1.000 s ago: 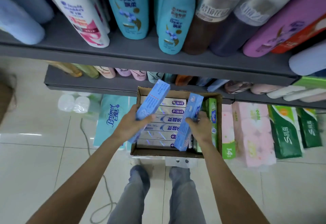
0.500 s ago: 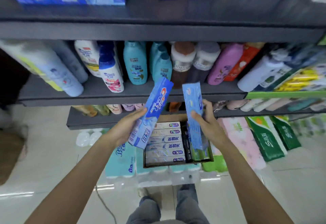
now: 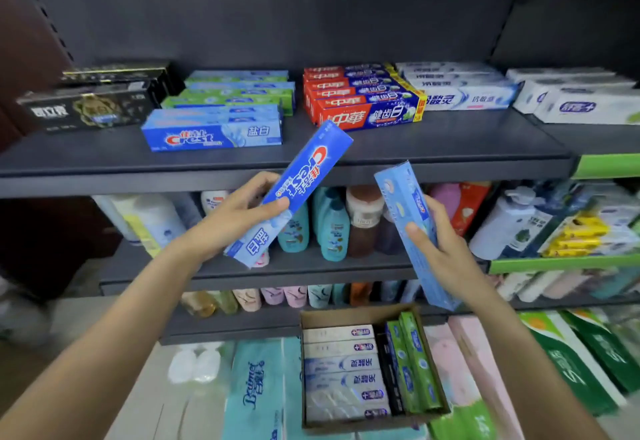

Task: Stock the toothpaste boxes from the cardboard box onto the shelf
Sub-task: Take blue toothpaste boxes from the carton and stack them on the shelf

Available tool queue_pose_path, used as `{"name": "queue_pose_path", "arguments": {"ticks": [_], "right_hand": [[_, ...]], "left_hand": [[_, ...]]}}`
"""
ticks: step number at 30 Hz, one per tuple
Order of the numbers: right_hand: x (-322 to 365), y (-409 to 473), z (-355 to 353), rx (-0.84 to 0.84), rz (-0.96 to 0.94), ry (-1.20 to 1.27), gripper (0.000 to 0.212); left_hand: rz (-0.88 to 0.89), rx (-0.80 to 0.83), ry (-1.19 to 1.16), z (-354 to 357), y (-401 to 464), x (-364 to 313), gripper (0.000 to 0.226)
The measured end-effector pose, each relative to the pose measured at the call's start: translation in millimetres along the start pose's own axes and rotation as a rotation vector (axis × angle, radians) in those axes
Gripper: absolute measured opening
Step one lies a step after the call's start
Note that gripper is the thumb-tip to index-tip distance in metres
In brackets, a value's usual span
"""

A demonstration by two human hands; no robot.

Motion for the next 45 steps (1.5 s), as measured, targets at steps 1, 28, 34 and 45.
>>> {"name": "queue_pose_path", "arguments": {"ticks": [1,28,34,45], "right_hand": [[5.9,2.7,-1.1,-0.003,-0.016,0.005,0.034],[140.0,117.9,68.0,0.018,-0.511,-0.757,0.057],[132.7,120.1,86.3,-0.116,-0.643,-0.983,0.068],[138.5,82.8,70.6,-0.361,-0.621,-0.774,0.062]], "left_hand": [[0.049,-0.044,0.059,-9.3,1.0,-14.0,0.029],[0.155,-1.192,0.321,-144.7,-37.0,-22.4,0.094],[-0.107,-1.299,0.617,-144.6,-29.9,-9.6,0.090],[0.277,-0.817,0.143,-58.4,-27.1,-47.9,0.046]]}}
Point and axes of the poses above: each hand's wrist, its own y-axis towards the middle knuckle, its own z-axis out of the palm, x = y × z, the point moved 8 cm from there along y, towards the middle knuckle, and after that the axes turned 6 degrees about x, right-handed, at the moved point
